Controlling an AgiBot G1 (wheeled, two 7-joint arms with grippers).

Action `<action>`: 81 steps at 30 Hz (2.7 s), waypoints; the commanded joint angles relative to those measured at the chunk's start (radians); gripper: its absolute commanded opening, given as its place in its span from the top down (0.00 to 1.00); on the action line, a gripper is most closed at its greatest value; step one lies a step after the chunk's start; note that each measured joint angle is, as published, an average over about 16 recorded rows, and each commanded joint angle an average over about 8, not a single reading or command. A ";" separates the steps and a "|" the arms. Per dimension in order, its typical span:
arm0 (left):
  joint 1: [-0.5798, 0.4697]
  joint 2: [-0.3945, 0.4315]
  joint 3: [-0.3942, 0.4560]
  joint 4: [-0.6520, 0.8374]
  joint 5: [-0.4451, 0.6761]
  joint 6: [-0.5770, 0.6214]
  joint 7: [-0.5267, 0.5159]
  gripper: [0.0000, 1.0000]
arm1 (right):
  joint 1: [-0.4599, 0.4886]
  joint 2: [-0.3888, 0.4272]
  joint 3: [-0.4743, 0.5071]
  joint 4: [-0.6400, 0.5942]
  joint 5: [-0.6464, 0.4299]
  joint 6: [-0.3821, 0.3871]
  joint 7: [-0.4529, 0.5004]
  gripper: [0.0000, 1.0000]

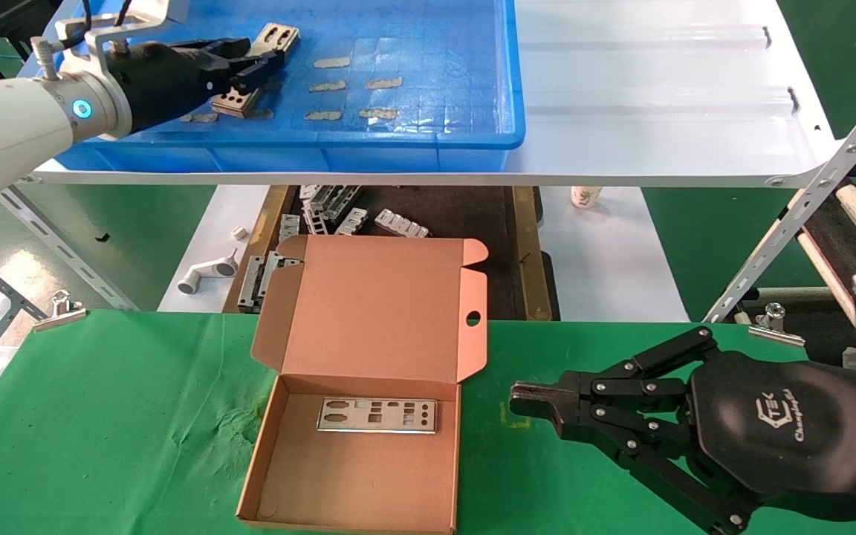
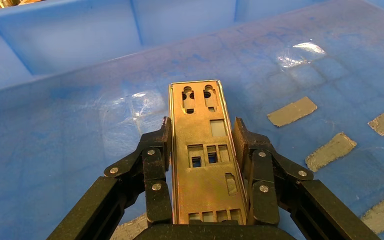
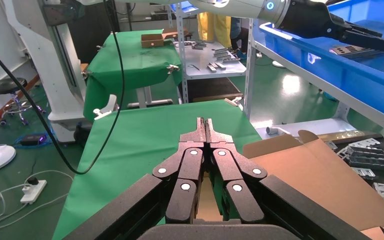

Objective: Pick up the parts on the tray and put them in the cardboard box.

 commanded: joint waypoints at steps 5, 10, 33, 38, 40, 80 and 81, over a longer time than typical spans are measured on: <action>-0.004 -0.002 -0.002 -0.007 -0.003 0.002 0.007 1.00 | 0.000 0.000 0.000 0.000 0.000 0.000 0.000 1.00; -0.012 -0.007 -0.008 -0.016 -0.011 0.010 0.016 1.00 | 0.000 0.000 0.000 0.000 0.000 0.000 0.000 1.00; -0.068 -0.145 -0.024 -0.138 -0.053 0.589 0.107 1.00 | 0.000 0.001 -0.001 0.000 0.001 0.001 -0.001 1.00; -0.078 -0.179 -0.008 -0.176 -0.047 0.795 0.122 1.00 | 0.000 0.001 -0.002 0.000 0.001 0.001 -0.001 1.00; -0.076 -0.187 0.002 -0.200 -0.050 0.852 0.126 1.00 | 0.000 0.001 -0.002 0.000 0.001 0.001 -0.001 1.00; 0.268 -0.199 0.653 -0.458 -0.179 0.804 0.301 1.00 | 0.001 0.001 -0.003 0.000 0.002 0.001 -0.002 1.00; 0.273 -0.186 0.652 -0.429 -0.178 0.796 0.316 1.00 | 0.001 0.001 -0.003 0.000 0.002 0.001 -0.002 1.00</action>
